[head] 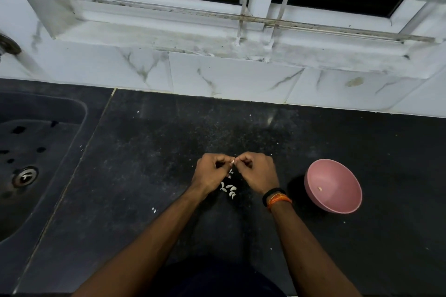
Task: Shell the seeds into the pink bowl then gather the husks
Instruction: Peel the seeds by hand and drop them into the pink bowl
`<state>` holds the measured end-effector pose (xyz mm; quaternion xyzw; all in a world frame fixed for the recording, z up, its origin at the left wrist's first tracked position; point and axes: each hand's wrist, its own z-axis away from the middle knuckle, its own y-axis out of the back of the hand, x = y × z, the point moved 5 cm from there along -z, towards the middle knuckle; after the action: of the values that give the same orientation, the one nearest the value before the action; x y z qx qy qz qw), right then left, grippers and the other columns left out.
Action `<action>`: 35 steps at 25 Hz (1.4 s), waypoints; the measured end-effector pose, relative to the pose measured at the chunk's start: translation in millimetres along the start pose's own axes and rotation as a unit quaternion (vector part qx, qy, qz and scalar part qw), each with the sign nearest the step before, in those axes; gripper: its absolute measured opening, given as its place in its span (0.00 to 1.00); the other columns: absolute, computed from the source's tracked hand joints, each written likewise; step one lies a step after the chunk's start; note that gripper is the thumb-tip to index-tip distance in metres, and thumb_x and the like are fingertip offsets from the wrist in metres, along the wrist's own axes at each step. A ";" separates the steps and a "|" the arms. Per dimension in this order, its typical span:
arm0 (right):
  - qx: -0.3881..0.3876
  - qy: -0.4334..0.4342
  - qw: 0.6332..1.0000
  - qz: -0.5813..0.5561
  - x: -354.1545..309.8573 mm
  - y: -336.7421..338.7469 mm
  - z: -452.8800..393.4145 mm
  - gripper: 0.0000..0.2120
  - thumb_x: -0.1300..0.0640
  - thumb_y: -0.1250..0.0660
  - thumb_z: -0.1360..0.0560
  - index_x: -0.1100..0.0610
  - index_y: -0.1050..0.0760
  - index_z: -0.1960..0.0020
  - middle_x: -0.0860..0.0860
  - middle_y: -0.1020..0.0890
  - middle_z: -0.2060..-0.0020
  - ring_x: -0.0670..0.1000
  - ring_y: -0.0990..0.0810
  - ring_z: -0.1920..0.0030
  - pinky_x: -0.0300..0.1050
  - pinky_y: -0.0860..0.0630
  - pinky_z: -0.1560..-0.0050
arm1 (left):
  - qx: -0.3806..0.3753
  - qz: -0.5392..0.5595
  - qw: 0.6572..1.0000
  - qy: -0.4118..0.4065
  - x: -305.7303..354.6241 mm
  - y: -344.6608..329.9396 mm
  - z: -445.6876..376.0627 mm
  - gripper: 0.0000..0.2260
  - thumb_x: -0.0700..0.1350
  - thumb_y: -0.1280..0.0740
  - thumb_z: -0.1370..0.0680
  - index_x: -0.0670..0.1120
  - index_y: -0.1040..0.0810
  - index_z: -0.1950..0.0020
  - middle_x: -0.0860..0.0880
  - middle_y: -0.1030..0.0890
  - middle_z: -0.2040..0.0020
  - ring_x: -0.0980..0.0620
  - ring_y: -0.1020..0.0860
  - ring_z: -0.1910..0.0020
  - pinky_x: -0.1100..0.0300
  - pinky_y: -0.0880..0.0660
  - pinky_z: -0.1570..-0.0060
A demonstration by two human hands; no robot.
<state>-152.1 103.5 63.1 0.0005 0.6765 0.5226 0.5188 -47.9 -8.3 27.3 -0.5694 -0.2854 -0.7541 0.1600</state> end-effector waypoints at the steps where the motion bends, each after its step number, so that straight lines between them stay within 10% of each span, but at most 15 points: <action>1: 0.006 0.003 1.000 0.010 -0.2 2.0 0.6 0.04 0.56 0.29 0.24 0.51 0.15 0.54 0.44 0.14 0.59 0.43 0.17 0.57 0.41 0.21 0.52 | -0.004 -0.014 1.000 -0.006 2.4 -0.9 -0.8 0.08 0.41 0.29 0.22 0.51 0.13 0.48 0.57 0.13 0.55 0.58 0.15 0.56 0.54 0.18 0.48; 35: -0.041 0.009 0.998 0.053 2.8 -3.5 -5.3 0.06 0.51 0.23 0.31 0.49 0.19 0.63 0.45 0.17 0.66 0.43 0.21 0.64 0.34 0.30 0.64 | -0.024 0.070 0.997 0.039 -12.3 -2.6 4.9 0.15 0.32 0.29 0.26 0.52 0.12 0.56 0.50 0.13 0.58 0.51 0.16 0.58 0.57 0.21 0.56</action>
<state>-155.3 99.7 58.3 0.0101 0.6585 0.5765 0.4837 -41.9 -4.3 16.0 -0.5620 -0.2207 -0.7691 0.2096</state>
